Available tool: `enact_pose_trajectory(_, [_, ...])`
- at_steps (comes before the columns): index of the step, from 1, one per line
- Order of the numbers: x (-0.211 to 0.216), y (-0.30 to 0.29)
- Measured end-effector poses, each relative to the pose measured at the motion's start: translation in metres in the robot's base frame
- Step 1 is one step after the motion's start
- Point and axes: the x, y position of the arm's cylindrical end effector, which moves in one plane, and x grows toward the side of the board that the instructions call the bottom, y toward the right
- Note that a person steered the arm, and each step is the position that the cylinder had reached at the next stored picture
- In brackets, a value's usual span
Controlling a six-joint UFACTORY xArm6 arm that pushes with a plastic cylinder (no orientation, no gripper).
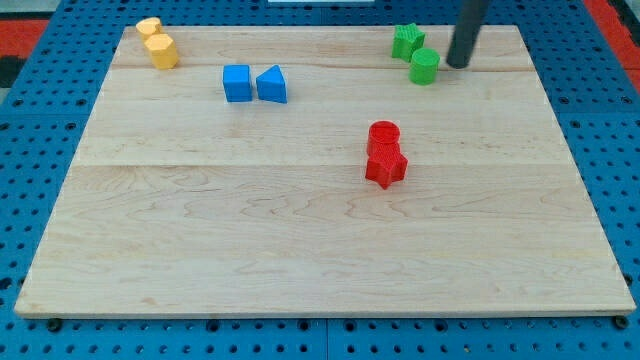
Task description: Slightly move the green circle towards the green star
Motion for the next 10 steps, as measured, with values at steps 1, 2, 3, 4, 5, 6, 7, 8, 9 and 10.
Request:
enact_pose_trajectory(1, [-0.001, -0.023])
enact_pose_trajectory(2, [-0.001, 0.011])
enact_pose_trajectory(3, [0.013, 0.021])
enact_pose_trajectory(4, [0.059, -0.013])
enact_pose_trajectory(5, [0.065, -0.052])
enact_pose_trajectory(6, [0.047, -0.135])
enact_pose_trajectory(7, [0.051, -0.146])
enact_pose_trajectory(8, [0.046, -0.129])
enact_pose_trajectory(9, [0.046, -0.113])
enact_pose_trajectory(10, [0.035, -0.112])
